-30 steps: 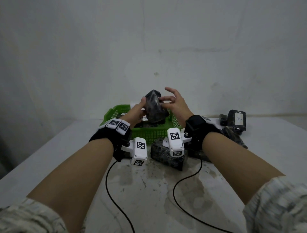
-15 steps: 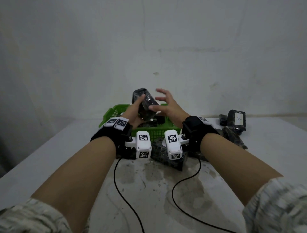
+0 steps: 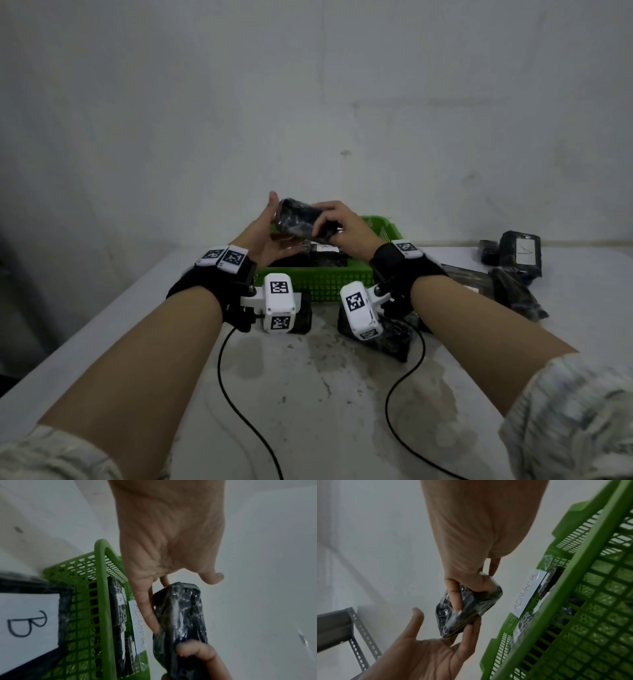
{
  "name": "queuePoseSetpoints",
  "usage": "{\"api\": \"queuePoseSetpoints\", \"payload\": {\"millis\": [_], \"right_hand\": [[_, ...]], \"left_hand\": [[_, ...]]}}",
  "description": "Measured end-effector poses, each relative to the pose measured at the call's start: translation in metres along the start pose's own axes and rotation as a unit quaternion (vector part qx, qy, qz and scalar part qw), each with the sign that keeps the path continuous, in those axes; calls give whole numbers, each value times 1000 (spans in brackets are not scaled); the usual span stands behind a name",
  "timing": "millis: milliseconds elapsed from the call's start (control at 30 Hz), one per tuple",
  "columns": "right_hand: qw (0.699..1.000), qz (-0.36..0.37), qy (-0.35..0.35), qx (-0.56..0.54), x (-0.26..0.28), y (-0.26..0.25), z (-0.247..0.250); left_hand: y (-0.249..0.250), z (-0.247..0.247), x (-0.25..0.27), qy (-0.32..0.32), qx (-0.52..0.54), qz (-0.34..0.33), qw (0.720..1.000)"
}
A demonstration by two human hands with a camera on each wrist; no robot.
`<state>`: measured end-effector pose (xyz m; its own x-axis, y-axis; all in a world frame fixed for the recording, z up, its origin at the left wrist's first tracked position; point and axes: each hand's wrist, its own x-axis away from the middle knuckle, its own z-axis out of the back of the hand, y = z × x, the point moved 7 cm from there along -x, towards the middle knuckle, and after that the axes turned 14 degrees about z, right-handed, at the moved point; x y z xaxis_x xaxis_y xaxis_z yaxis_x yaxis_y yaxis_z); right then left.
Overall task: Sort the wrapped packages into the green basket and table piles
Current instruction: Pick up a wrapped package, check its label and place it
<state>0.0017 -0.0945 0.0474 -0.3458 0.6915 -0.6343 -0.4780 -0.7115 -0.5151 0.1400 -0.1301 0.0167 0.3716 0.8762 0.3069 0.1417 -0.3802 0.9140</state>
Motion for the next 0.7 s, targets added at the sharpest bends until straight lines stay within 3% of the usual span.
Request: {"api": "queuePoseSetpoints", "payload": {"millis": [67, 133, 233, 333, 467, 567, 700], "right_hand": [[999, 3, -49, 8, -5, -5, -9], [996, -27, -29, -74, -10, -9, -12], [967, -80, 116, -212, -16, -6, -3], [952, -155, 197, -177, -20, 11, 6], [915, -303, 74, -258, -16, 33, -30], [904, -292, 73, -304, -19, 29, -37], [913, -274, 12, -301, -23, 22, -46]], "left_hand": [[2, 5, -1, -17, 4, -3, 1000], [3, 13, -3, 0, -7, -4, 1000], [5, 30, -10, 43, 18, -17, 999], [7, 38, -17, 47, 50, -38, 997], [6, 41, -21, 42, 64, -47, 996], [12, 34, -12, 43, 19, -60, 997], [18, 26, -4, 40, -95, -106, 989]]}}
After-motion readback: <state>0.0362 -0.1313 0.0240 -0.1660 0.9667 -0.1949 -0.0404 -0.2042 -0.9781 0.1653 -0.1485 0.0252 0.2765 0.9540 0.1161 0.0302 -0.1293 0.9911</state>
